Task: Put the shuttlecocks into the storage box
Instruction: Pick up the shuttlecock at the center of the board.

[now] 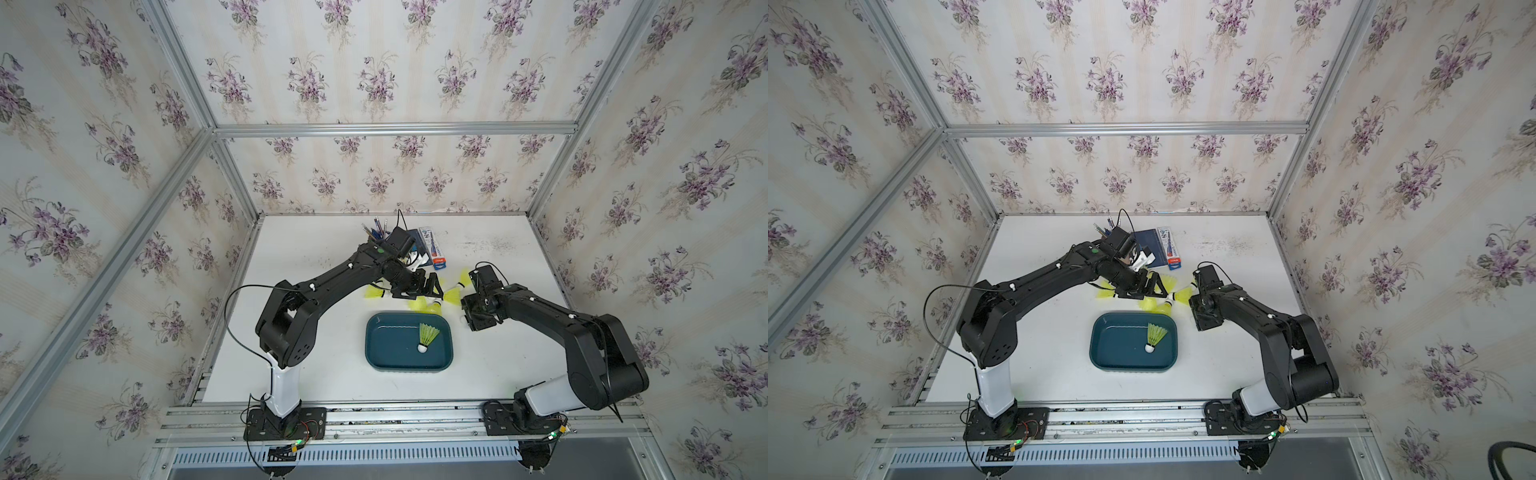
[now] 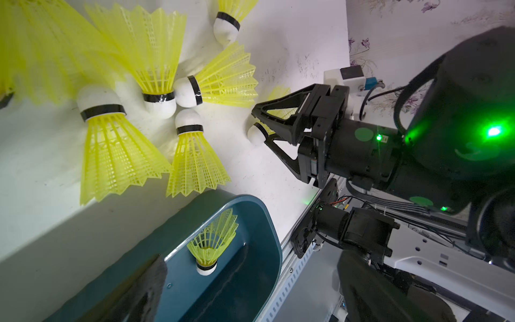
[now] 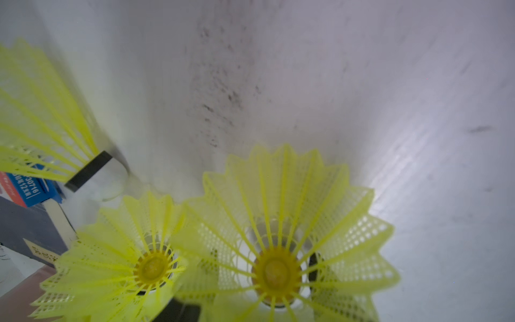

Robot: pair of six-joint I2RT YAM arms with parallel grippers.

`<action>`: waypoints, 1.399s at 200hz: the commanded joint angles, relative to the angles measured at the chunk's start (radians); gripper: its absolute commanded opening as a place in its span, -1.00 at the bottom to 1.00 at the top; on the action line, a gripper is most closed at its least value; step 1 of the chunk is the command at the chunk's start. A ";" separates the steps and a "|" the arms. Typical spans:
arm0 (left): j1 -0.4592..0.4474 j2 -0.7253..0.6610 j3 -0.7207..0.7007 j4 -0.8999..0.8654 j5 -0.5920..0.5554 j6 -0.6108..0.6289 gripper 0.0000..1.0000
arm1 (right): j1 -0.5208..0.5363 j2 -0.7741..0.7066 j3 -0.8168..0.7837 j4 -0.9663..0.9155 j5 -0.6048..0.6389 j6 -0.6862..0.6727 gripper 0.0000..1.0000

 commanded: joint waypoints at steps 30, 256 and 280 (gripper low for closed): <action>0.002 0.047 0.053 -0.040 -0.007 -0.055 1.00 | 0.002 0.021 -0.001 -0.030 -0.026 -0.062 0.06; 0.010 -0.065 -0.030 -0.045 -0.084 -0.064 1.00 | 0.088 -0.126 0.216 -0.244 0.031 -0.472 -0.52; 0.020 -0.153 -0.097 -0.073 -0.140 -0.050 1.00 | 0.150 -0.174 0.239 -0.258 0.009 -0.538 -0.52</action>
